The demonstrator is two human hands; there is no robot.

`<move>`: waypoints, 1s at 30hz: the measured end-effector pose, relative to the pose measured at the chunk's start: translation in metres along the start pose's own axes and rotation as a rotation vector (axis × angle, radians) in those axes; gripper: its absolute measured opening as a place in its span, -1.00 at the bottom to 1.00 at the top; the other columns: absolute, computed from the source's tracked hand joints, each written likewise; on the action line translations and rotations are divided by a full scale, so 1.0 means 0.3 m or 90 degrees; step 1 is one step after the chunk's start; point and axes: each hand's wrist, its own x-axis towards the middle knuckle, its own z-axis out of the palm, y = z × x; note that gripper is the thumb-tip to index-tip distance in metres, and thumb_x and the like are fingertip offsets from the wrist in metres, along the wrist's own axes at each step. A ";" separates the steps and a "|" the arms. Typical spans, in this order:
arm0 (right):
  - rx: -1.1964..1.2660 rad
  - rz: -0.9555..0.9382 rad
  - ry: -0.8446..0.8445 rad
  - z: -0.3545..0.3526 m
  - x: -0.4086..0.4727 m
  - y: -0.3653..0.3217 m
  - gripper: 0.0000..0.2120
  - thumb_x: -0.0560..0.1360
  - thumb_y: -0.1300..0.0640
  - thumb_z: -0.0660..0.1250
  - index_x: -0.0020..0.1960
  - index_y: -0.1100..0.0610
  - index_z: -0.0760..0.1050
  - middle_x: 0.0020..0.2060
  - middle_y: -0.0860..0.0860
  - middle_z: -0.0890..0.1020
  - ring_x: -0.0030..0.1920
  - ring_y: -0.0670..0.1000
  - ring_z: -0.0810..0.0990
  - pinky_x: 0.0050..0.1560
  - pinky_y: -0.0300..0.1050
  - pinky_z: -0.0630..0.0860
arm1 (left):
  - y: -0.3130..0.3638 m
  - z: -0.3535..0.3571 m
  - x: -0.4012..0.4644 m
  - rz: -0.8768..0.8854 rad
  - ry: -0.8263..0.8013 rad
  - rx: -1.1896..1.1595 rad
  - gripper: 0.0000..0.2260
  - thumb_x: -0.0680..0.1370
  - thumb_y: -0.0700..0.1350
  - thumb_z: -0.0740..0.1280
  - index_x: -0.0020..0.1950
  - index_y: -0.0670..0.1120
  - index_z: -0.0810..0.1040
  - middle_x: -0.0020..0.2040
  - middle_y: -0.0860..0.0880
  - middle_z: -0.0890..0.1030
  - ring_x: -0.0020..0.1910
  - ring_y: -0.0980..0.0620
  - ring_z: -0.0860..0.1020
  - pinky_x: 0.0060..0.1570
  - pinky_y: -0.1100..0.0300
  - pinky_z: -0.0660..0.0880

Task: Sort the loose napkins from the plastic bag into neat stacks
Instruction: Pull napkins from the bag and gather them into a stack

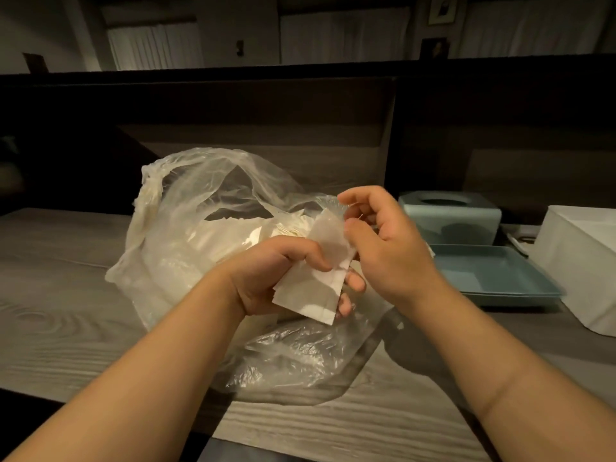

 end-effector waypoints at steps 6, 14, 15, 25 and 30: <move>-0.182 -0.145 0.061 0.001 0.007 0.030 -0.89 0.60 0.03 0.35 0.10 -0.14 0.53 -0.04 -0.26 0.44 0.03 -0.14 0.47 0.06 -0.19 0.47 | 0.000 0.012 0.017 0.045 0.078 -0.092 -0.61 0.30 -0.25 0.26 0.09 -0.36 0.56 -0.10 -0.35 0.63 -0.16 -0.22 0.68 -0.07 0.02 0.65; -0.185 -0.085 0.000 0.013 0.003 0.026 -0.84 0.60 0.01 0.35 0.08 -0.26 0.51 0.02 -0.28 0.41 0.14 -0.14 0.43 0.14 -0.19 0.49 | -0.007 0.015 0.022 0.051 0.092 -0.021 -0.57 0.34 -0.19 0.32 0.19 -0.27 0.51 -0.12 -0.32 0.62 -0.19 -0.17 0.61 -0.03 0.02 0.57; -0.181 -0.079 -0.002 0.013 0.003 0.025 -0.84 0.60 0.00 0.35 0.09 -0.26 0.50 0.03 -0.29 0.41 0.14 -0.13 0.44 0.17 -0.11 0.52 | -0.008 0.016 0.022 0.052 0.089 -0.020 -0.57 0.34 -0.18 0.33 0.19 -0.28 0.51 -0.12 -0.31 0.61 -0.18 -0.17 0.61 -0.02 0.02 0.56; -0.147 -0.053 0.009 0.016 0.006 0.031 -0.94 0.57 0.03 0.40 -0.03 -0.10 0.53 -0.01 -0.22 0.46 0.00 -0.18 0.48 0.02 -0.26 0.48 | -0.002 0.038 0.014 0.057 0.090 -0.037 -0.56 0.39 -0.22 0.32 0.27 -0.26 0.49 -0.11 -0.24 0.62 -0.15 -0.16 0.62 -0.06 0.05 0.58; -0.095 -0.030 0.018 0.013 0.007 0.024 -0.86 0.61 0.10 0.36 -0.06 -0.14 0.54 -0.01 -0.22 0.47 -0.03 -0.27 0.48 -0.04 -0.36 0.50 | 0.002 0.040 0.013 0.050 0.084 -0.050 -0.62 0.47 -0.20 0.26 0.29 -0.22 0.50 -0.06 -0.23 0.62 -0.15 -0.17 0.63 -0.03 0.01 0.59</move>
